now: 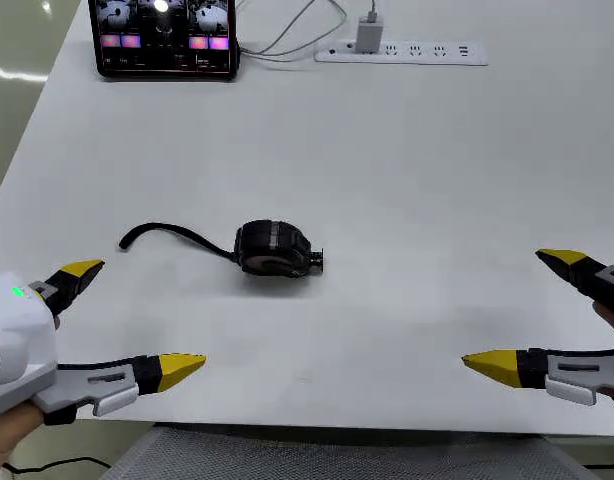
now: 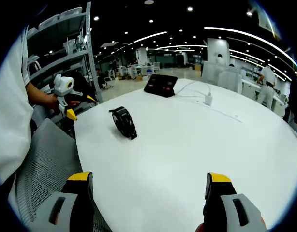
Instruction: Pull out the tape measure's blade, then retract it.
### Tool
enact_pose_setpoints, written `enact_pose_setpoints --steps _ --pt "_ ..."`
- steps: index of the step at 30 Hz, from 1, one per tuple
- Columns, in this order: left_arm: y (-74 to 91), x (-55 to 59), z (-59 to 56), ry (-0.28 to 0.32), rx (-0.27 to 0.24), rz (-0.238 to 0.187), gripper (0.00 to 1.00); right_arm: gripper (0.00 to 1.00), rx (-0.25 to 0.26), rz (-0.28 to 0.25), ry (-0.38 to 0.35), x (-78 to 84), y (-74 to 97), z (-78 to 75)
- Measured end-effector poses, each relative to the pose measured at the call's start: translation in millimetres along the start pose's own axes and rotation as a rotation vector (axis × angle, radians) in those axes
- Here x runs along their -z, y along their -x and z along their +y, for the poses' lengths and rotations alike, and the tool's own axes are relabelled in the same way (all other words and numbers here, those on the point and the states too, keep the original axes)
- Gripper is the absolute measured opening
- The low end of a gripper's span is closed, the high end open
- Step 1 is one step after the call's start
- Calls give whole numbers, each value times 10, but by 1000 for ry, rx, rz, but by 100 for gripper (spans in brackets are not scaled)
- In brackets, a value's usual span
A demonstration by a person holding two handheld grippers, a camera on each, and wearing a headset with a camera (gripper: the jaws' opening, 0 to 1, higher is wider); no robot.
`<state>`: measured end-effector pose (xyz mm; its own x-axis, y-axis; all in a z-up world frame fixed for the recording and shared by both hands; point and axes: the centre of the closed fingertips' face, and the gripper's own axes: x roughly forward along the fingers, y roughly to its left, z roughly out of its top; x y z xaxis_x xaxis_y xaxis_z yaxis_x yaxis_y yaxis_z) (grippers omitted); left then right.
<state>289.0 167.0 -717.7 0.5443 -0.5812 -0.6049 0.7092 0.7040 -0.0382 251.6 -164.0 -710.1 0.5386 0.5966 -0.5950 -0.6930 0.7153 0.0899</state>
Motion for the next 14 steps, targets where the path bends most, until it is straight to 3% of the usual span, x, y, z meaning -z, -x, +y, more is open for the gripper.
enact_pose_setpoints --steps 14 --pt "-18 -31 -12 4 11 -9 98 96 0 4 2 10 -5 4"
